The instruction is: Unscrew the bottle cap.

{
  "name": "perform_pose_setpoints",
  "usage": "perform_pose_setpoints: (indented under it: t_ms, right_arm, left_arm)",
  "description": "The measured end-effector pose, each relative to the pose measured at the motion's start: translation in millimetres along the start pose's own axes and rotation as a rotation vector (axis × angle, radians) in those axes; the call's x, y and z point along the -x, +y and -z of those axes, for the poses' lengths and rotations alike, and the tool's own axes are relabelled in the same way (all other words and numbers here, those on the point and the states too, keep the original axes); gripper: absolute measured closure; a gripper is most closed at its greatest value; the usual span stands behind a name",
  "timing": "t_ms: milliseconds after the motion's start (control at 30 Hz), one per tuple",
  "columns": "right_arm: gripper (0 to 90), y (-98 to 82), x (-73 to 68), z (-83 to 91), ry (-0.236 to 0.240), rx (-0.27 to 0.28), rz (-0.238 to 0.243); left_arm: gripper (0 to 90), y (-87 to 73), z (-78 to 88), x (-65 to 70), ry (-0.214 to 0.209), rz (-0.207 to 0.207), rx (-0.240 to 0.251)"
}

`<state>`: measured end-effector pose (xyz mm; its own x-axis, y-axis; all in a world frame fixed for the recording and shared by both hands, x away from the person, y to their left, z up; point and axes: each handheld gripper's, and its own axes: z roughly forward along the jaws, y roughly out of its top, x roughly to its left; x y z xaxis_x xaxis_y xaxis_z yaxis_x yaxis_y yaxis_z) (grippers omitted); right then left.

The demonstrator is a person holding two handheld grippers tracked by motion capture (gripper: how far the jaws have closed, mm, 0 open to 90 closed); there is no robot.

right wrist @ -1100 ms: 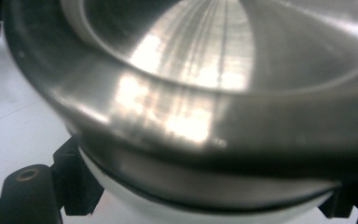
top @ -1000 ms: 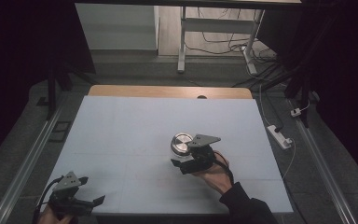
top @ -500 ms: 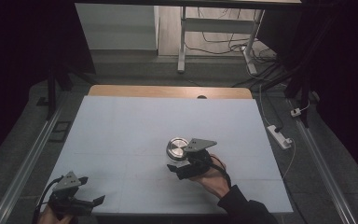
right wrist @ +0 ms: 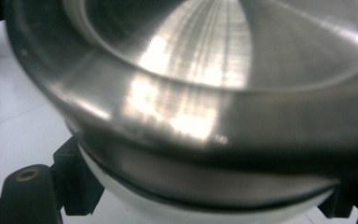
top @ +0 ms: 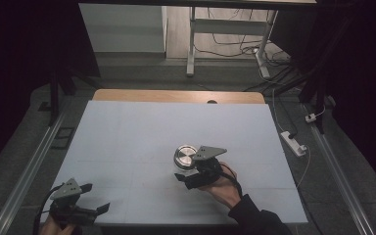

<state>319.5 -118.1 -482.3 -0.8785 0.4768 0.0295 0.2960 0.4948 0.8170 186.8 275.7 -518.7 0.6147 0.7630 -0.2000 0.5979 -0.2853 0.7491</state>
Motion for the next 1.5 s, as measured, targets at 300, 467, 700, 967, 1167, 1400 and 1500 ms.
perform_pose_setpoints:
  t_ms: [300,467,700,967,1167,1400,1500]
  right_arm:
    - [15.2,1.1,-1.1,1.5,0.005,0.008,0.004]
    - [15.2,1.7,-2.1,1.6,0.008,0.013,0.009]
    - [15.2,1.8,-3.7,0.9,0.015,0.009,0.024]
    - [15.2,2.4,-3.9,2.3,0.021,0.016,0.028]
    - [15.2,2.7,-4.7,2.7,0.034,0.020,0.033]
    - [15.2,3.0,-6.3,2.8,0.051,0.018,0.046]
    - [15.2,3.0,-6.2,3.0,0.063,0.022,0.049]
  left_arm:
    - [1.0,23.4,-4.5,7.6,-0.079,-0.042,0.052]
    - [0.6,36.2,-10.0,9.7,-0.117,-0.069,0.096]
    - [2.0,63.2,-27.8,15.9,-0.177,-0.111,0.074]
    - [0.8,93.1,-51.5,29.9,-0.206,-0.236,0.048]
    - [0.6,115.1,-64.3,34.2,-0.249,-0.280,0.049]
    - [0.1,143.4,-75.1,39.5,-0.297,-0.355,0.043]
    - [0.1,156.0,-81.0,41.5,-0.320,-0.399,0.045]
